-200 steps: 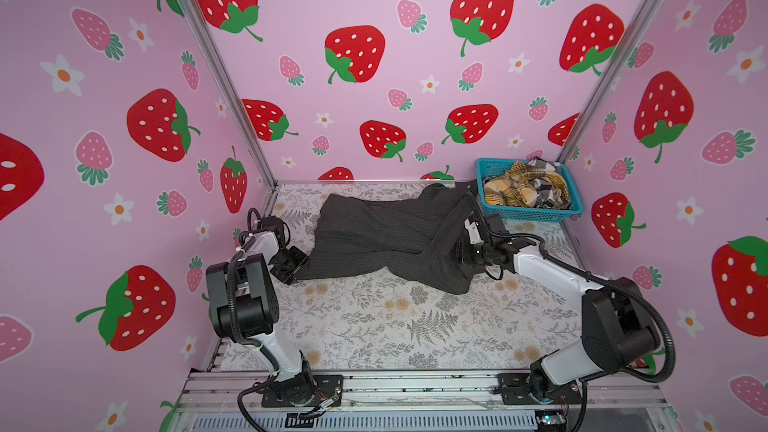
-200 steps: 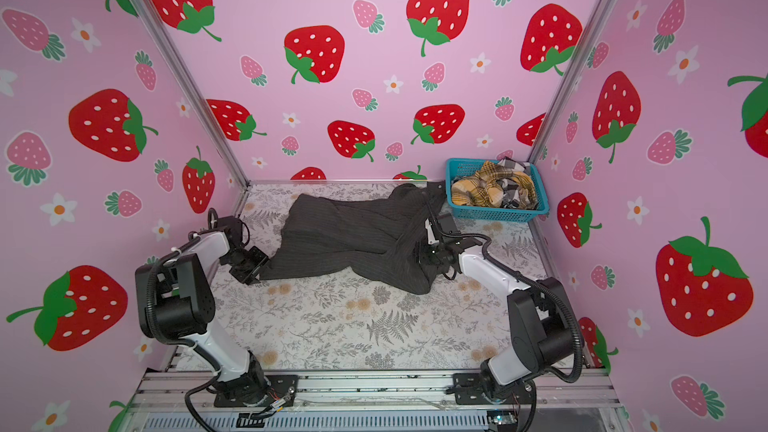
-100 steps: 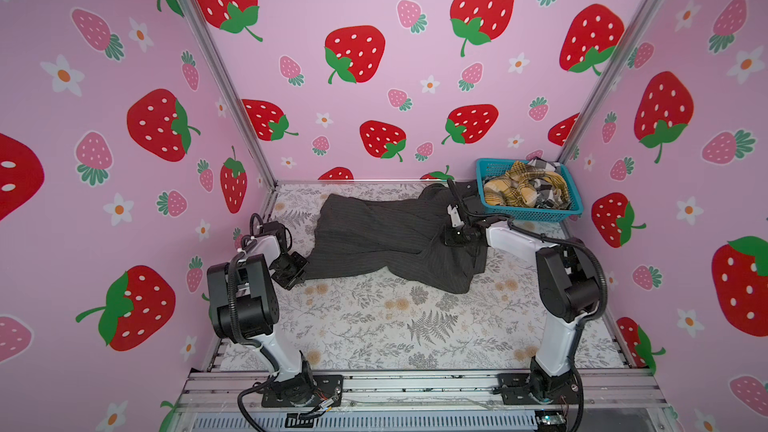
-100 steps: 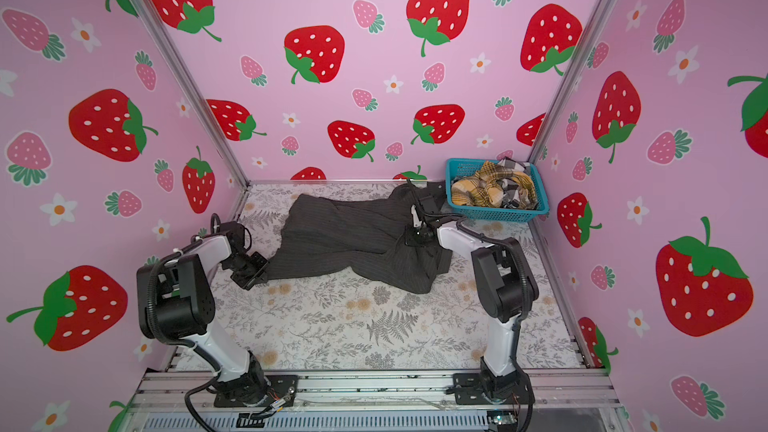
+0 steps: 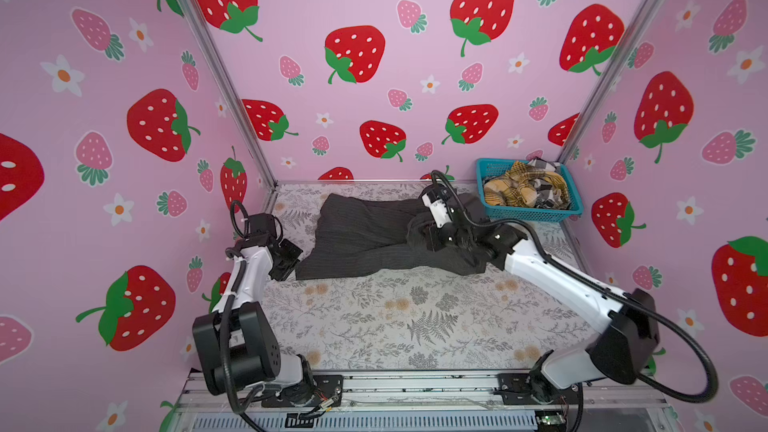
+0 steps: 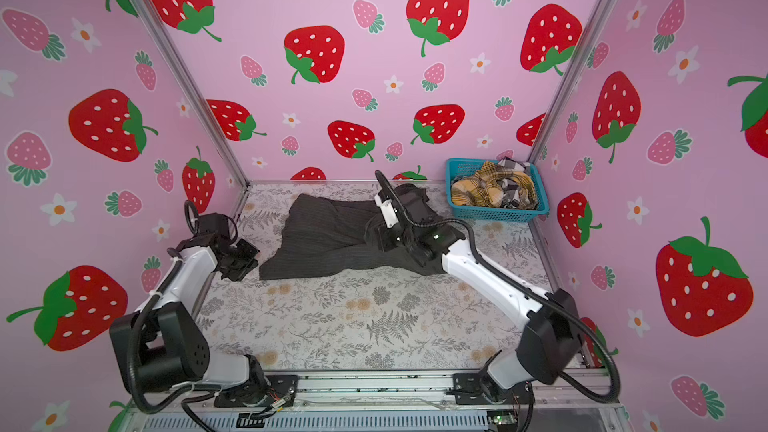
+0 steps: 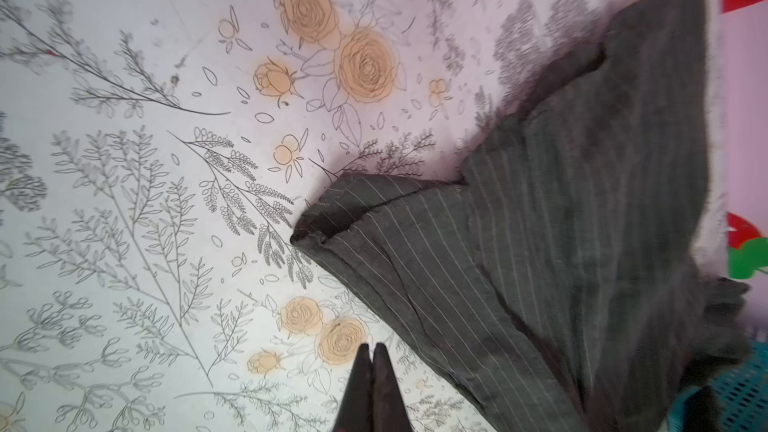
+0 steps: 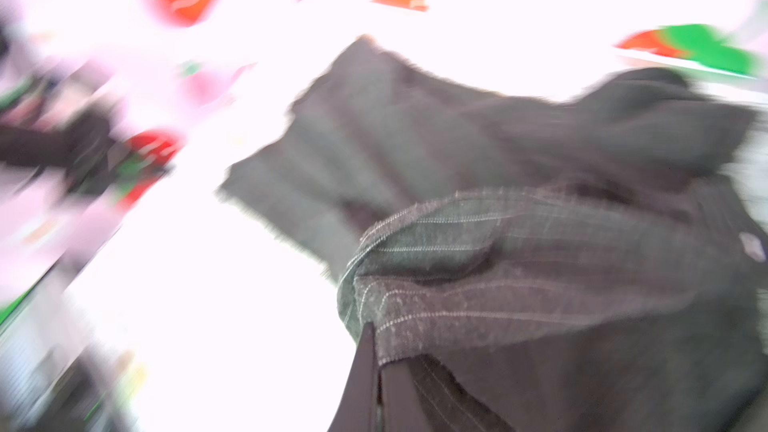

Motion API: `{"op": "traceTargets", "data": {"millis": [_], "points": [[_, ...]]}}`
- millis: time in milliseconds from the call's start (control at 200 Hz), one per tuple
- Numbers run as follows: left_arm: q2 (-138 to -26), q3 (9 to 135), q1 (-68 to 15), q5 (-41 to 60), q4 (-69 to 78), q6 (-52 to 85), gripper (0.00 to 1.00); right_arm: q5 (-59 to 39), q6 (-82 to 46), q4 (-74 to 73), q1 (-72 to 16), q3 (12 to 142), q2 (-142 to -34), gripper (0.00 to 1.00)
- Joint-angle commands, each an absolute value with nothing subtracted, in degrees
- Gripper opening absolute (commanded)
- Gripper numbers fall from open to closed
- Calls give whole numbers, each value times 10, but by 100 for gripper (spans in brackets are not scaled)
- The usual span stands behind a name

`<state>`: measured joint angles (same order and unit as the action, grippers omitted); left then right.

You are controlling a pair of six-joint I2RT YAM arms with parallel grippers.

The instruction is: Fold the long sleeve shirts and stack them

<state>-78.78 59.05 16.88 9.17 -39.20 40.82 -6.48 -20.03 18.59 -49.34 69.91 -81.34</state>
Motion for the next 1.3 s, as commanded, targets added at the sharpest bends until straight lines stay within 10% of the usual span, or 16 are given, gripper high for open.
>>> {"op": "traceTargets", "data": {"millis": [0, 130, 290, 495, 885, 1035, 1120, 1296], "points": [[-752, 570, 171, 59, -415, 432, 0, -29, -233, 234, -531, 588, -782, 0], [-750, 549, 175, 71, -412, 414, 0, -28, -308, 228, -566, 467, -723, 0], [-814, 558, 166, 117, -397, 400, 61, -5, -343, 232, -570, 392, -709, 0], [-871, 601, 113, 103, -407, 396, 69, -4, -335, 227, -570, 390, -747, 0], [-935, 601, 108, 146, -367, 413, 53, 15, -336, 222, -569, 440, -768, 0], [-978, 636, 89, 142, -368, 412, 35, 25, -334, 226, -562, 450, -762, 0], [-1010, 651, 79, 160, -366, 416, 0, 29, -335, 227, -542, 457, -758, 0], [-999, 719, 96, 154, -384, 427, 0, 38, -305, 250, -464, 504, -749, 0]]}}
